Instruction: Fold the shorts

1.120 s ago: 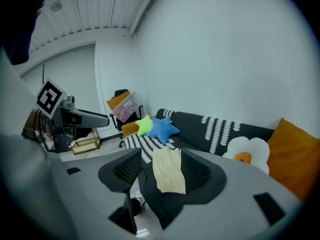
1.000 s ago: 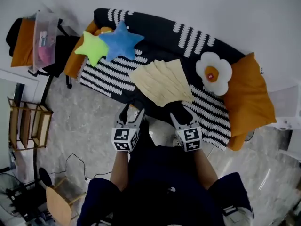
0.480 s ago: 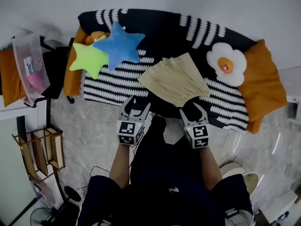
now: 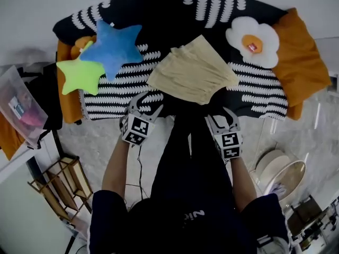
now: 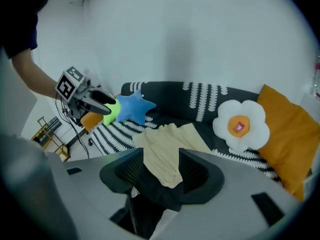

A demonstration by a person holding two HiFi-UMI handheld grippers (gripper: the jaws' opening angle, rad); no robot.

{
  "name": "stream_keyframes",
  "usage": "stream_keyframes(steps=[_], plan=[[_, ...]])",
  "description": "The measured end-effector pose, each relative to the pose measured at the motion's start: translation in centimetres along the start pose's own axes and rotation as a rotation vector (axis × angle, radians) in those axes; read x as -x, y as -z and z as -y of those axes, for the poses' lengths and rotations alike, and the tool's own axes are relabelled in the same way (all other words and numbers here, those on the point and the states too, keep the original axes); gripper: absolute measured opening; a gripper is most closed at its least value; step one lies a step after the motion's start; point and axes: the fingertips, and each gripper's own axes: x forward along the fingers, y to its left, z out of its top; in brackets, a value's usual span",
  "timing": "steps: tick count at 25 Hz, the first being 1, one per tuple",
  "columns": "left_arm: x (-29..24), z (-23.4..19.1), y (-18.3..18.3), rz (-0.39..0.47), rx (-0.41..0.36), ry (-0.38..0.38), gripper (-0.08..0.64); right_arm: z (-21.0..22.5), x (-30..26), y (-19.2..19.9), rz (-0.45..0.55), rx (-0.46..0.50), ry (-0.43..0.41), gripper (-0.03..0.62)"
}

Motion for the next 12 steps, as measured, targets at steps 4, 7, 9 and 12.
stream_keyframes(steps=[4, 7, 9, 12], plan=[[-3.5, -0.1, 1.1, -0.061, -0.065, 0.083, 0.264, -0.1, -2.3, 2.0, -0.035, -0.039, -0.017, 0.229], [-6.6, -0.2, 3.4, -0.139, -0.111, 0.139, 0.254, 0.1, -5.0, 4.7, -0.095, -0.046, -0.026, 0.224], [-8.8, -0.3, 5.6, -0.206, -0.168, 0.174, 0.239, 0.3, -7.5, 7.9, -0.171, -0.032, -0.028, 0.212], [-12.2, -0.3, 9.2, -0.301, -0.319, 0.249, 0.232, 0.8, -11.3, 12.7, -0.287, 0.033, -0.038, 0.184]])
